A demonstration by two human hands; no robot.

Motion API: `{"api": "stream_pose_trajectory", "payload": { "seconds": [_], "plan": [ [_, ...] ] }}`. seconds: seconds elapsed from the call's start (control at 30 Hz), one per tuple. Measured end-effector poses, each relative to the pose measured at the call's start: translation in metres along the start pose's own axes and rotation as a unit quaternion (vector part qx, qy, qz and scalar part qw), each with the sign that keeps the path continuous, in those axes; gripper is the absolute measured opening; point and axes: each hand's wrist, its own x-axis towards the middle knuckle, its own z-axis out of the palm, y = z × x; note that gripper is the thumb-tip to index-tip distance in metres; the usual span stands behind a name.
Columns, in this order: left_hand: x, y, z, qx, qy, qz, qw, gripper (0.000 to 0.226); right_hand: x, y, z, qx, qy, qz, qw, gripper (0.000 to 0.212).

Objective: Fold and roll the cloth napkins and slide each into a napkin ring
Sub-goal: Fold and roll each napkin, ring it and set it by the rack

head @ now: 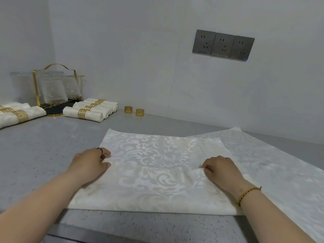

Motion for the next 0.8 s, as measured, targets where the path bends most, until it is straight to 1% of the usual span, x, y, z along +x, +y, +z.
{"api": "stream_pose_trajectory", "payload": {
  "seconds": [0.13,0.33,0.43,0.5,0.6,0.67,0.73,0.8],
  "plan": [
    [0.005,-0.004,0.006,-0.078,0.041,-0.033,0.996,0.016,0.014,-0.003,0.006,-0.001,-0.017,0.008,1.000,0.028],
    [0.010,-0.015,0.006,-0.110,0.086,-0.069,0.988,0.015,0.027,-0.005,0.021,0.014,-0.006,0.049,0.999,0.026],
    [0.015,-0.017,0.006,-0.107,0.091,-0.082,0.987,0.012,0.031,-0.003,0.024,0.055,-0.023,0.076,0.995,0.024],
    [0.018,-0.016,0.005,-0.083,0.091,-0.078,0.989,0.012,0.037,-0.001,0.021,0.085,-0.067,0.099,0.989,0.021],
    [0.024,-0.013,0.002,-0.049,0.087,-0.070,0.993,0.012,0.048,0.002,0.018,0.080,-0.125,0.108,0.983,0.017],
    [0.027,-0.010,0.001,-0.045,0.093,-0.068,0.992,0.011,0.052,0.003,0.020,0.077,-0.126,0.115,0.982,0.017],
    [0.032,-0.008,0.001,-0.048,0.103,-0.069,0.991,0.008,0.053,0.005,0.024,0.070,-0.102,0.116,0.986,0.014],
    [0.034,-0.007,0.001,-0.038,0.099,-0.065,0.992,0.017,0.051,0.006,0.027,0.057,-0.086,0.109,0.989,0.015]
  ]
}}
